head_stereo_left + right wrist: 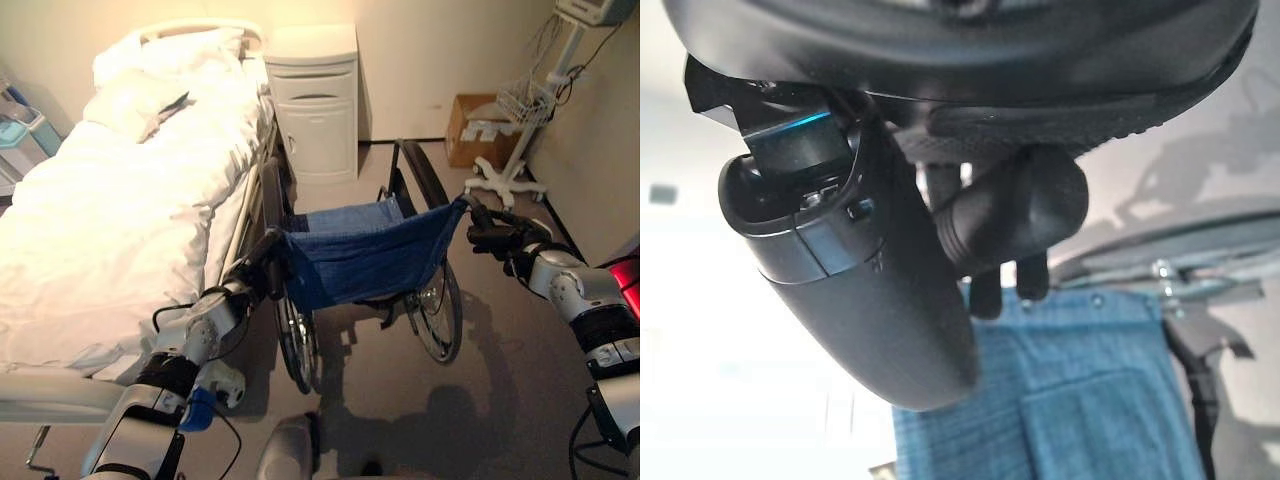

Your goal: Push the wheelchair next to the bed

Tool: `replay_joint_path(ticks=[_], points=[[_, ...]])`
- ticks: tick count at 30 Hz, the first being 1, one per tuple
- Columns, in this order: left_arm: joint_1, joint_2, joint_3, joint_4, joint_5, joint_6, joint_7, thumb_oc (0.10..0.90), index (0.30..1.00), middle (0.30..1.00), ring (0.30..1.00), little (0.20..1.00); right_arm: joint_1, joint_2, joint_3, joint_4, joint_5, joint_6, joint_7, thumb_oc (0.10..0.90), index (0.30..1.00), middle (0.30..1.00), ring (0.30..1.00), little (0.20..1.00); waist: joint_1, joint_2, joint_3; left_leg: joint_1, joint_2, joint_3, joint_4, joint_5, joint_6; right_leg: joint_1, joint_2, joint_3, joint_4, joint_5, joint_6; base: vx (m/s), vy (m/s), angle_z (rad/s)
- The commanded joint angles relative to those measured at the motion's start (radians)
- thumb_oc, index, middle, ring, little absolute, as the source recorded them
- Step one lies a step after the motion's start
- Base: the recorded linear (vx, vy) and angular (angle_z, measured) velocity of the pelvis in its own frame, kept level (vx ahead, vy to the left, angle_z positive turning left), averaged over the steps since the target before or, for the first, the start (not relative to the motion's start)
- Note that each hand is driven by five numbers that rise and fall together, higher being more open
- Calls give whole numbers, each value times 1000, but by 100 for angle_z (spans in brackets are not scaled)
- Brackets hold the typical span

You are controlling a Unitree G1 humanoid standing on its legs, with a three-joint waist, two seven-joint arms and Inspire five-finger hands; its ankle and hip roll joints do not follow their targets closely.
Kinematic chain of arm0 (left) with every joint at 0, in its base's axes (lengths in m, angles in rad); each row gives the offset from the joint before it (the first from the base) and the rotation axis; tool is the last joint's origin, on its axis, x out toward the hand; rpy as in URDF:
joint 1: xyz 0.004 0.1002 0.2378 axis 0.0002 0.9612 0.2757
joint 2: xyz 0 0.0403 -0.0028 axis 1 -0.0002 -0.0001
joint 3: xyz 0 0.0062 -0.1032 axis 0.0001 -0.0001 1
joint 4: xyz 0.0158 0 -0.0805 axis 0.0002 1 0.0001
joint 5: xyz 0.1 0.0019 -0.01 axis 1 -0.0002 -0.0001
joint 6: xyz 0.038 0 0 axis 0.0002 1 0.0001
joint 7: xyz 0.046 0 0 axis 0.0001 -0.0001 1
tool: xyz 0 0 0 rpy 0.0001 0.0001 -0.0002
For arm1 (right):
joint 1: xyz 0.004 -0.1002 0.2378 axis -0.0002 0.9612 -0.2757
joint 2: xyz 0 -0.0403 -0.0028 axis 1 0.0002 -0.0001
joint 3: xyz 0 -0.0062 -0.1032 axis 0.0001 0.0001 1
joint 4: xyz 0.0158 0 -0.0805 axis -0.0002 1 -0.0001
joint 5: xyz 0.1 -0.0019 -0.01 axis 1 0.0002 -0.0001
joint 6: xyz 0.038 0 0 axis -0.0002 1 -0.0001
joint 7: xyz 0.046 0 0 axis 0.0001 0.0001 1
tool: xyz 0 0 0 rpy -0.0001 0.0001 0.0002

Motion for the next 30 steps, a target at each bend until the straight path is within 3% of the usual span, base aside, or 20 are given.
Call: replay_joint_path(ticks=[1, 4, 5, 6, 9, 10, 11, 12, 13, 14, 15, 16, 17, 18, 19, 22, 24, 25, 28, 30], points=[[-79, 3, -17, -203, -47, -147, -113, 400, 300, 300, 300, 300, -120, 106, 21, -78, 75, -89, 117, 400, 300, 300, 300, 300, 70, 18, -121, 80, -55, 30, -157, 91, 69, -15, -23, 189, 141, -30, 102, 405, 0, -25], [-77, 24, 9, -201, -33, -105, -103, 400, 300, 300, 300, 300, -126, 114, 21, -30, 83, -91, 149, 400, 300, 300, 300, 300, 113, -11, -156, 88, -106, -6, -138, 21, 131, 7, -57, 183, 203, -42, 136, 405, 24, -22], [-90, 29, 16, -167, -22, -104, -111, 400, 300, 300, 300, 300, -132, 129, 22, -8, 84, -94, 165, 400, 300, 300, 300, 300, 127, -24, -168, 98, -116, 1, -136, 0, 160, 8, -97, 158, 271, 3, 175, 470, 117, -45], [-121, 34, 21, -101, 5, -105, -128, 400, 300, 300, 300, 300, -126, 144, 24, 3, 78, -94, 182, 400, 300, 300, 300, 300, 132, -30, -181, 128, -123, 7, -145, -21, 192, -15, -158, 130, 444, 94, 218, 432, 138, -33], [-175, 47, -3, -20, 30, -115, -146, 400, 300, 300, 300, 300, -81, 144, 10, -24, 85, -96, 192, 400, 300, 300, 300, 300, 102, -18, -171, 183, -128, -34, -143, -40, 205, -119, -217, 170, 739, 177, 247, 324, 113, 41], [-183, 50, -7, -10, 35, -115, -147, 400, 300, 300, 300, 300, -76, 142, 8, -28, 88, -92, 196, 400, 300, 300, 300, 300, 97, -17, -168, 189, -129, -41, -140, -45, 205, -136, -223, 179, 763, 182, 247, 238, -5, 63], [-222, 52, -24, 43, 53, -127, -160, 400, 300, 300, 300, 300, -64, 145, 7, -44, 90, -89, 198, 400, 300, 300, 300, 300, 73, 3, -153, 211, -106, -56, -128, -44, 209, -208, -248, 191, 758, 180, 211, 271, -128, 58], [-273, 59, -45, 97, 83, -136, -169, 400, 300, 300, 300, 300, -69, 144, 9, -57, 96, -76, 195, 400, 300, 300, 300, 300, 50, 14, -143, 240, -94, -80, -121, -52, 199, -245, -275, 209, 661, 155, 191, 234, -150, 61], [-283, 62, -49, 104, 84, -136, -169, 400, 300, 300, 300, 300, -70, 144, 9, -58, 98, -75, 196, 400, 300, 300, 300, 300, 47, 16, -141, 245, -92, -84, -120, -54, 196, -246, -278, 211, 638, 154, 189, 253, -206, 53], [-314, 74, -62, 121, 91, -134, -166, 400, 300, 300, 300, 300, -73, 144, 9, -67, 97, -71, 195, 400, 300, 300, 300, 300, 34, 19, -134, 264, -86, -101, -115, -61, 185, -259, -287, 220, 526, 159, 186, 227, -263, 39], [-336, 84, -72, 122, 91, -139, -149, 400, 300, 300, 300, 300, -62, 146, 10, -90, 102, -76, 187, 400, 300, 300, 300, 300, 14, 14, -127, 284, -82, -122, -113, -78, 168, -280, -277, 239, 321, 166, 194, 256, -296, 40], [-341, 87, -76, 118, 88, -141, -141, 400, 300, 300, 300, 300, -58, 146, 11, -99, 107, -77, 182, 400, 300, 300, 300, 300, 8, 12, -127, 285, -82, -127, -111, -82, 165, -286, -271, 247, 263, 178, 197, 275, -320, 43], [-346, 94, -79, 108, 83, -145, -127, 400, 300, 300, 300, 300, -43, 142, 12, -126, 110, -77, 176, 400, 300, 300, 300, 300, -14, -1, -127, 299, -93, -148, -114, -106, 159, -322, -266, 288, 135, 246, 227, 201, -200, 67], [-347, 96, -80, 104, 78, -147, -120, 400, 300, 300, 300, 300, -36, 140, 11, -140, 114, -75, 168, 400, 300, 300, 300, 300, -22, -1, -129, 302, -92, -156, -116, -115, 159, -327, -260, 301, 101, 273, 236, 305, -269, 87], [-351, 98, -83, 93, 58, -157, -106, 400, 300, 300, 300, 300, -23, 129, 7, -171, 124, -69, 152, 400, 300, 300, 300, 300, -52, -3, -125, 322, -95, -180, -125, -137, 158, -371, -239, 352, -10, 326, 257, 332, -257, 68], [-361, 91, -75, 80, 32, -159, -81, 400, 300, 300, 300, 300, -23, 118, -18, -206, 116, -31, 153, 400, 300, 300, 300, 300, -91, -3, -109, 364, -90, -227, -114, -180, 173, -445, -218, 406, -6, 329, 255, 343, -278, 55], [-355, 73, -67, 85, 37, -176, -101, 400, 300, 300, 300, 300, -37, 101, -30, -194, 121, -23, 171, 400, 300, 300, 300, 300, -106, -12, -117, 369, -90, -280, -90, -211, 182, -416, -194, 490, 40, 296, 248, 326, -391, 95], [-353, 67, -66, 88, 34, -181, -105, 400, 300, 300, 300, 300, -40, 95, -30, -190, 124, -24, 177, 400, 300, 300, 300, 300, -109, -15, -121, 366, -89, -289, -78, -216, 180, -409, -190, 501, 52, 296, 246, 276, -405, 138], [-328, 39, -57, 71, 16, -186, -104, 400, 300, 300, 300, 300, -60, 68, -30, -150, 133, -31, 199, 400, 300, 300, 300, 300, -107, -18, -147, 386, -42, -295, -44, -214, 142, -384, -178, 456, 101, 261, 224, 237, -341, 98], [-303, 31, -55, 42, 30, -179, -87, 400, 300, 300, 300, 300, -67, 66, -27, -143, 137, -26, 195, 400, 300, 300, 300, 300, -105, -15, -159, 388, 6, -290, 2, -126, 98, -360, -166, 406, 103, 237, 197, 233, -345, 76]])
